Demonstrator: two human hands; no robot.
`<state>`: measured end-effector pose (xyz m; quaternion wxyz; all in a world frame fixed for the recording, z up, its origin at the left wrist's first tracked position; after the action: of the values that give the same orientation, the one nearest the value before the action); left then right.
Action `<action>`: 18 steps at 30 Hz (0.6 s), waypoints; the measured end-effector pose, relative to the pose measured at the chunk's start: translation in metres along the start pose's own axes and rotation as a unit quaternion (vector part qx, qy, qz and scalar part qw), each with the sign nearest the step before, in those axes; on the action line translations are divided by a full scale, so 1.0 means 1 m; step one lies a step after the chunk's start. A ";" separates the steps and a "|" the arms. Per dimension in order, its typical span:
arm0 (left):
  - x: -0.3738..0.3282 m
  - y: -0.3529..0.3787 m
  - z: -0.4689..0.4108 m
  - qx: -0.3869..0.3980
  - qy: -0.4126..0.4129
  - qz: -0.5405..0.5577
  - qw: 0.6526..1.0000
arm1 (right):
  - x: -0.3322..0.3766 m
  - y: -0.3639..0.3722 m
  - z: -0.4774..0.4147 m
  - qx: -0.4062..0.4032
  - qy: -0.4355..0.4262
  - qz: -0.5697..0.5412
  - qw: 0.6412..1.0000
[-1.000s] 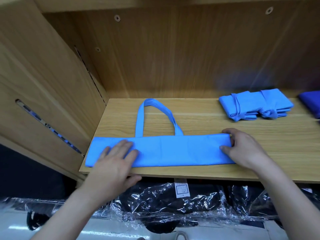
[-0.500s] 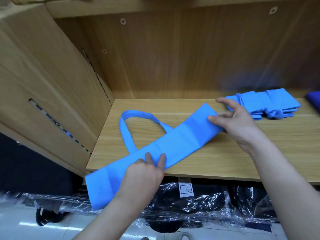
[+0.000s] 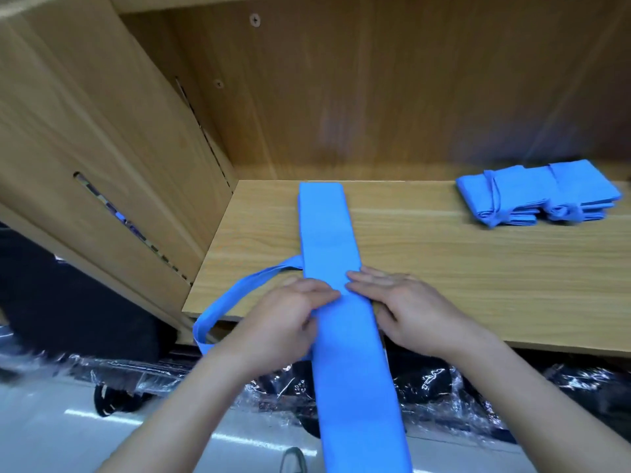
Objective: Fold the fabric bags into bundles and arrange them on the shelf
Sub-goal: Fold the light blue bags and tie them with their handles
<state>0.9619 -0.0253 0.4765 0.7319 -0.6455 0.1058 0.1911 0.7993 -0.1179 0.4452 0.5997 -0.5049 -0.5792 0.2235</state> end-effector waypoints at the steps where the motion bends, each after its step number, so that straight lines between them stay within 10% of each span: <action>1: 0.013 0.002 0.008 0.019 0.017 -0.028 0.999 | 0.000 0.000 0.000 0.005 -0.006 0.002 1.000; 5: 0.031 0.021 0.040 0.103 0.020 -0.121 0.987 | -0.001 0.000 0.003 0.034 0.000 0.009 0.999; 13: 0.023 0.016 0.025 -0.125 -0.022 0.035 0.991 | -0.002 -0.002 0.005 0.170 0.011 -0.032 0.985; 18: 0.041 0.012 0.004 -0.097 -0.183 0.245 0.947 | 0.001 0.006 -0.004 -0.077 0.071 -0.131 0.986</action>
<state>0.9939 -0.0146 0.4493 0.6028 -0.6217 0.1058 0.4888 0.8046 -0.1161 0.4409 0.6228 -0.4841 -0.6115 0.0617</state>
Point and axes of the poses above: each hand's wrist, its own z-axis away from the middle knuckle, its own y-axis out of the palm, x = y × z, the point moved 4 cm from there along -z, towards the middle knuckle, and after that the axes turned 12 degrees about -y, right-handed, at the moved point
